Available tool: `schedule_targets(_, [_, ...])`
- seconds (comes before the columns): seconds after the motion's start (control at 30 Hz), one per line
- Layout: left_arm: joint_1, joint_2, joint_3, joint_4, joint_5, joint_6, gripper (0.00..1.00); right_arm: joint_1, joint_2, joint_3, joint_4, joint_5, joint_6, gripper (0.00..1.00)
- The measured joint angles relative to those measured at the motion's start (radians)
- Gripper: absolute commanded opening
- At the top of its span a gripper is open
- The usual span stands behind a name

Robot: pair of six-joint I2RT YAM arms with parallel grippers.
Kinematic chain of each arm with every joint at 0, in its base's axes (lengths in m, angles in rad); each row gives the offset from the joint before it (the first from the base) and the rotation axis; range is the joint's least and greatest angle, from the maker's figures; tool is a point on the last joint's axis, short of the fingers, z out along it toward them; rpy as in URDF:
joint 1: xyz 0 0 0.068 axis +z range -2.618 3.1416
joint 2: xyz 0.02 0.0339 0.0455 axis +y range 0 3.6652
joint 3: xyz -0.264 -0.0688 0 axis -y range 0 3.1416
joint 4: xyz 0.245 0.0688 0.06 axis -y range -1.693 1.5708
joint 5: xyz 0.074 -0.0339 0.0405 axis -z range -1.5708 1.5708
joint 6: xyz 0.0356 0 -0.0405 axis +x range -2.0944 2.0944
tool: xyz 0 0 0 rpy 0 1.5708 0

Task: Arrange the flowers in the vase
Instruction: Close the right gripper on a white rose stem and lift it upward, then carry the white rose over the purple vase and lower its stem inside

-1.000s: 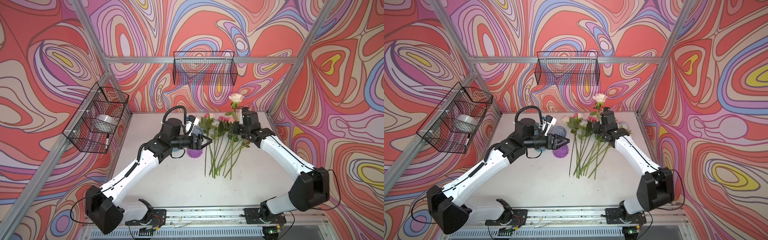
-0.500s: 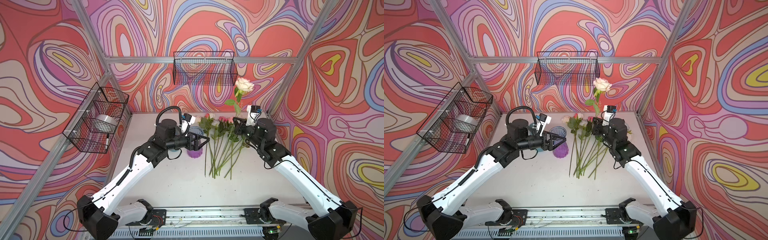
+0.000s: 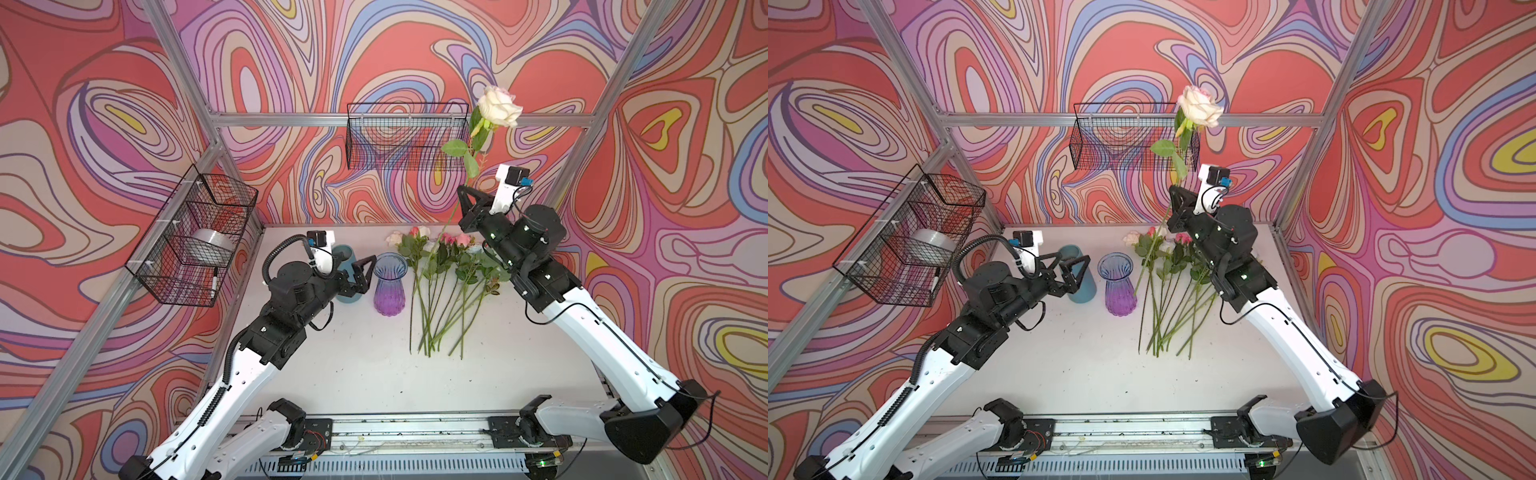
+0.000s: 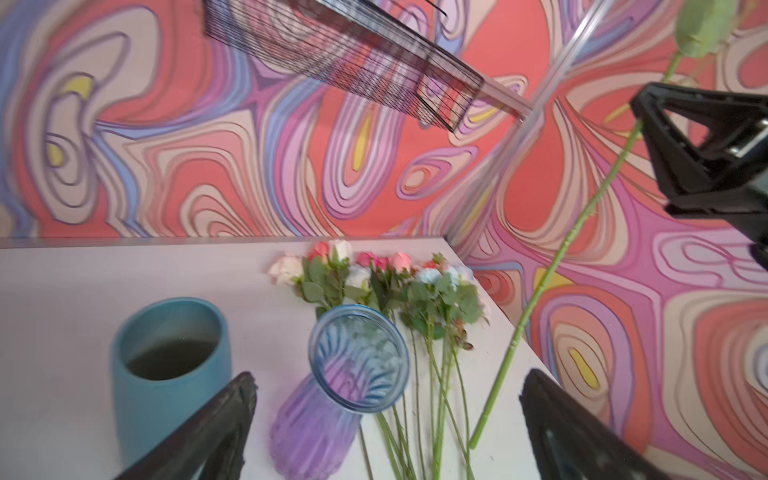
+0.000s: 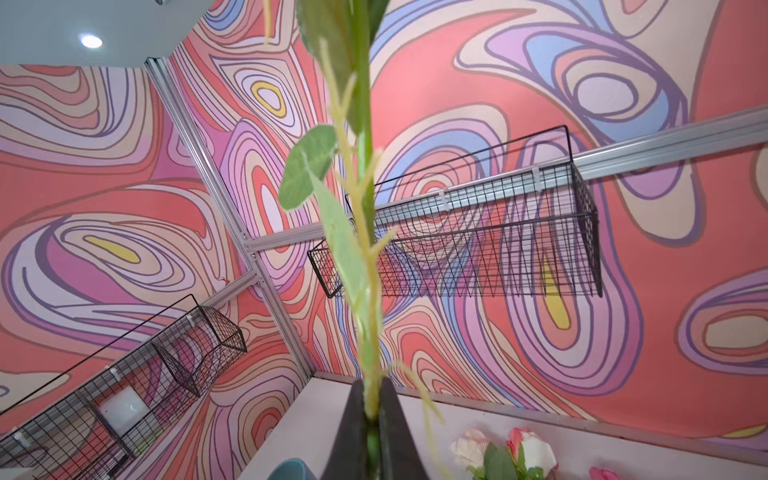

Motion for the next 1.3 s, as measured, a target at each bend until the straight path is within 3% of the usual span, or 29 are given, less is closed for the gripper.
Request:
schedule_targets(0.2, [0.055,-0.054,-0.064,0.039,-0.162,-0.048,1.00,0.032,0.124,0.117,0.054,-0.005,0.002,0.00])
schedule_targets(0.37, [0.060,-0.065,-0.077,0.060,-0.216,-0.064,1.00,0.060,0.196,0.181,0.074,-0.008,-0.007,0.00])
schedule_targets(0.93, [0.061,-0.048,-0.077,0.080,-0.190,-0.096,1.00,0.069,0.377,0.289,0.096,0.062,-0.108,0.00])
schedule_targets(1.3, [0.077,-0.025,-0.077,0.081,-0.148,-0.122,0.99,0.108,0.383,0.134,0.106,0.064,-0.080,0.00])
